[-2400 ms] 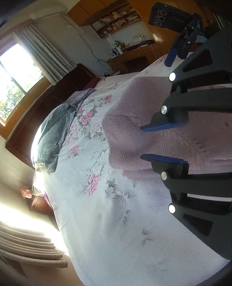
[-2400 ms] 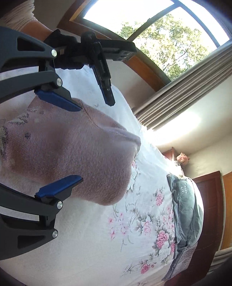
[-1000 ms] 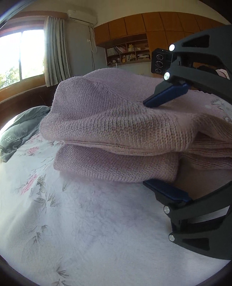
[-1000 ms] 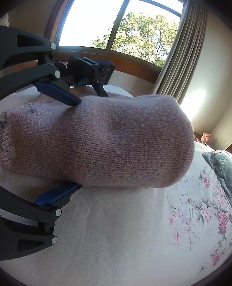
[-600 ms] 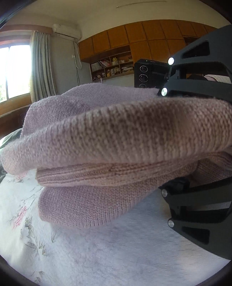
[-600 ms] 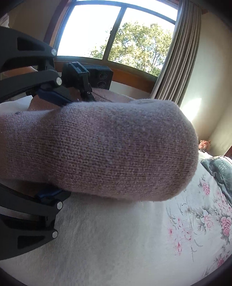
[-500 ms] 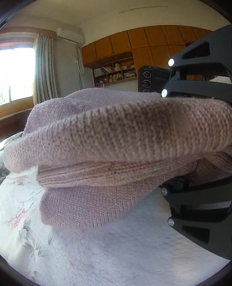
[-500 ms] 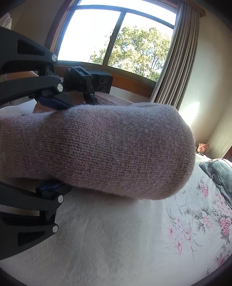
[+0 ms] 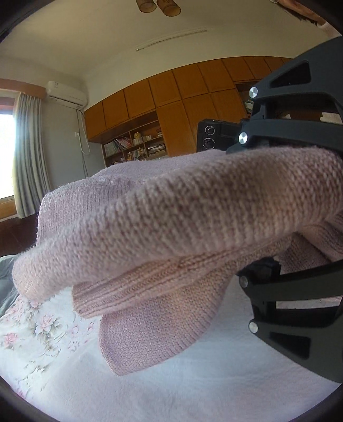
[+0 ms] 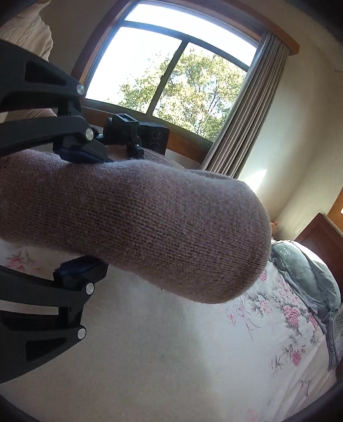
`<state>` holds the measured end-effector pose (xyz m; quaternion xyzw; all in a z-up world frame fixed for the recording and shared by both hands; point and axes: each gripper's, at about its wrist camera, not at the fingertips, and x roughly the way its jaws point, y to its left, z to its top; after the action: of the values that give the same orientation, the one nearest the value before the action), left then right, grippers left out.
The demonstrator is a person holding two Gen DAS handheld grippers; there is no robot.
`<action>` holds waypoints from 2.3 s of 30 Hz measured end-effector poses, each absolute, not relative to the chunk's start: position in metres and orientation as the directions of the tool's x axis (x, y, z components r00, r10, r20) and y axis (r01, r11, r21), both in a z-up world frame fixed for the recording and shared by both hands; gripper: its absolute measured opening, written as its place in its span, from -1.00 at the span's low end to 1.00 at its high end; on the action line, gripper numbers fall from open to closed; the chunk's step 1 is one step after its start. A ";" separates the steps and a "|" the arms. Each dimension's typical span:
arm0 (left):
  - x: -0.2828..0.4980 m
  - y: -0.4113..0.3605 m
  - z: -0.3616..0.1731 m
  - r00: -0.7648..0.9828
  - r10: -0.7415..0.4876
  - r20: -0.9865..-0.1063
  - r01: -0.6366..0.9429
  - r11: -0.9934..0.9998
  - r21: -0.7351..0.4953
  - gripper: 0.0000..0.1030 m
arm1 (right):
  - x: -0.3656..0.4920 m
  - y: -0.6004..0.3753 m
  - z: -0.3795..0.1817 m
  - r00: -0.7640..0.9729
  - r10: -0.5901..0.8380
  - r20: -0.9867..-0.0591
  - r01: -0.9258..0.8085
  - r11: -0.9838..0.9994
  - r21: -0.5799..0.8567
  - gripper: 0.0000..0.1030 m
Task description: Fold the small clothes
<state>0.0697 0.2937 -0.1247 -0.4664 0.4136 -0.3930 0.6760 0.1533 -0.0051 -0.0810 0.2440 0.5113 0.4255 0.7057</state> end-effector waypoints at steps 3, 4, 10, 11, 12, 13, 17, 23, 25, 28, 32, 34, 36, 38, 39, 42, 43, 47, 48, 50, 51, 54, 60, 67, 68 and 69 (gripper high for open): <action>0.076 0.259 -0.145 0.305 -0.914 -0.270 0.120 0.318 -0.941 -0.01 | 0.146 -0.038 -0.103 0.140 0.828 -0.543 -0.288 0.559 0.778 0.14; 0.078 0.249 -0.156 0.289 -0.909 -0.301 0.099 0.341 -0.935 -0.01 | 0.145 -0.046 -0.115 0.142 0.815 -0.562 -0.266 0.578 0.771 0.14; 0.084 0.230 -0.194 0.284 -0.880 -0.382 0.058 0.413 -0.909 0.17 | 0.139 -0.067 -0.161 0.162 0.817 -0.553 -0.226 0.577 0.785 0.16; 0.080 0.227 -0.193 0.288 -0.871 -0.399 0.044 0.429 -0.902 0.21 | 0.138 -0.065 -0.158 0.163 0.813 -0.559 -0.236 0.582 0.778 0.23; 0.075 0.226 -0.190 0.294 -0.858 -0.421 0.034 0.450 -0.892 0.22 | 0.137 -0.063 -0.155 0.158 0.811 -0.564 -0.243 0.585 0.774 0.28; 0.070 0.226 -0.186 0.299 -0.843 -0.447 0.025 0.475 -0.879 0.23 | 0.135 -0.063 -0.152 0.157 0.806 -0.570 -0.246 0.591 0.768 0.32; 0.043 0.232 -0.164 0.327 -0.785 -0.527 0.028 0.565 -0.825 0.27 | 0.119 -0.068 -0.140 0.151 0.810 -0.567 -0.260 0.586 0.767 0.55; -0.020 0.244 -0.144 0.345 -0.739 -0.579 0.058 0.632 -0.773 0.35 | 0.074 -0.079 -0.146 0.111 0.821 -0.560 -0.236 0.569 0.788 0.59; -0.029 0.250 -0.140 0.353 -0.707 -0.612 0.051 0.668 -0.742 0.36 | 0.062 -0.076 -0.152 0.097 0.830 -0.550 -0.230 0.556 0.799 0.59; -0.029 0.252 -0.149 0.353 -0.674 -0.649 0.002 0.694 -0.720 0.34 | 0.056 -0.070 -0.155 0.098 0.826 -0.556 -0.240 0.562 0.792 0.52; -0.032 0.263 -0.155 0.352 -0.649 -0.674 -0.033 0.711 -0.702 0.18 | 0.056 -0.063 -0.150 0.095 0.804 -0.587 -0.249 0.590 0.768 -0.14; -0.032 0.268 -0.156 0.349 -0.640 -0.685 -0.021 0.725 -0.688 0.18 | 0.053 -0.063 -0.143 0.094 0.750 -0.655 -0.274 0.652 0.707 -0.25; -0.034 0.269 -0.155 0.344 -0.621 -0.704 0.005 0.751 -0.660 0.18 | 0.056 -0.061 -0.141 0.089 0.697 -0.711 -0.296 0.700 0.649 -0.28; -0.033 0.270 -0.157 0.344 -0.614 -0.710 0.005 0.758 -0.652 0.18 | 0.056 -0.056 -0.145 0.088 0.668 -0.739 -0.310 0.723 0.617 -0.28; -0.032 0.272 -0.159 0.344 -0.615 -0.710 -0.004 0.755 -0.656 0.17 | 0.056 -0.053 -0.147 0.086 0.661 -0.746 -0.306 0.730 0.611 -0.27; -0.031 0.274 -0.161 0.346 -0.619 -0.705 -0.024 0.745 -0.666 0.15 | 0.053 -0.050 -0.148 0.100 0.655 -0.749 -0.300 0.738 0.605 -0.15; -0.033 0.275 -0.160 0.346 -0.613 -0.710 -0.030 0.749 -0.661 0.15 | 0.049 -0.050 -0.146 0.107 0.655 -0.748 -0.298 0.739 0.604 -0.12; -0.044 0.279 -0.143 0.370 -0.543 -0.754 -0.042 0.801 -0.597 0.20 | 0.036 -0.048 -0.120 0.205 0.573 -0.794 -0.348 0.801 0.488 0.44; -0.048 0.279 -0.138 0.381 -0.523 -0.762 -0.045 0.813 -0.581 0.20 | 0.032 -0.047 -0.111 0.241 0.536 -0.809 -0.365 0.822 0.436 0.64; -0.055 0.279 -0.126 0.399 -0.485 -0.778 -0.055 0.834 -0.548 0.30 | 0.025 -0.041 -0.097 0.294 0.481 -0.826 -0.376 0.853 0.362 0.85; -0.059 0.279 -0.121 0.408 -0.463 -0.787 -0.063 0.846 -0.530 0.32 | 0.021 -0.038 -0.092 0.314 0.457 -0.832 -0.374 0.865 0.334 0.91; -0.070 0.279 -0.107 0.424 -0.415 -0.805 -0.075 0.870 -0.488 0.36 | 0.014 -0.028 -0.083 0.351 0.356 -0.866 -0.334 0.912 0.239 0.92; -0.090 0.270 -0.083 0.446 -0.358 -0.820 -0.102 0.890 -0.444 0.50 | -0.003 -0.016 -0.068 0.427 0.266 -0.865 -0.322 0.938 0.129 0.92; -0.107 0.255 -0.054 0.475 -0.272 -0.837 -0.113 0.924 -0.365 0.56 | -0.019 -0.009 -0.049 0.470 0.242 -0.849 -0.310 0.946 0.098 0.92; -0.109 0.255 -0.051 0.480 -0.265 -0.836 -0.112 0.927 -0.358 0.56 | -0.021 -0.008 -0.047 0.474 0.243 -0.847 -0.314 0.945 0.095 0.92; -0.111 0.254 -0.047 0.483 -0.258 -0.837 -0.112 0.930 -0.351 0.56 | -0.022 -0.007 -0.045 0.477 0.236 -0.847 -0.312 0.946 0.088 0.92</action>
<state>-0.1111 0.2542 -0.0471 -0.1822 0.5064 -0.0434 0.8417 -0.0215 -0.0072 -0.0451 -0.0391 0.4858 0.1594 0.8585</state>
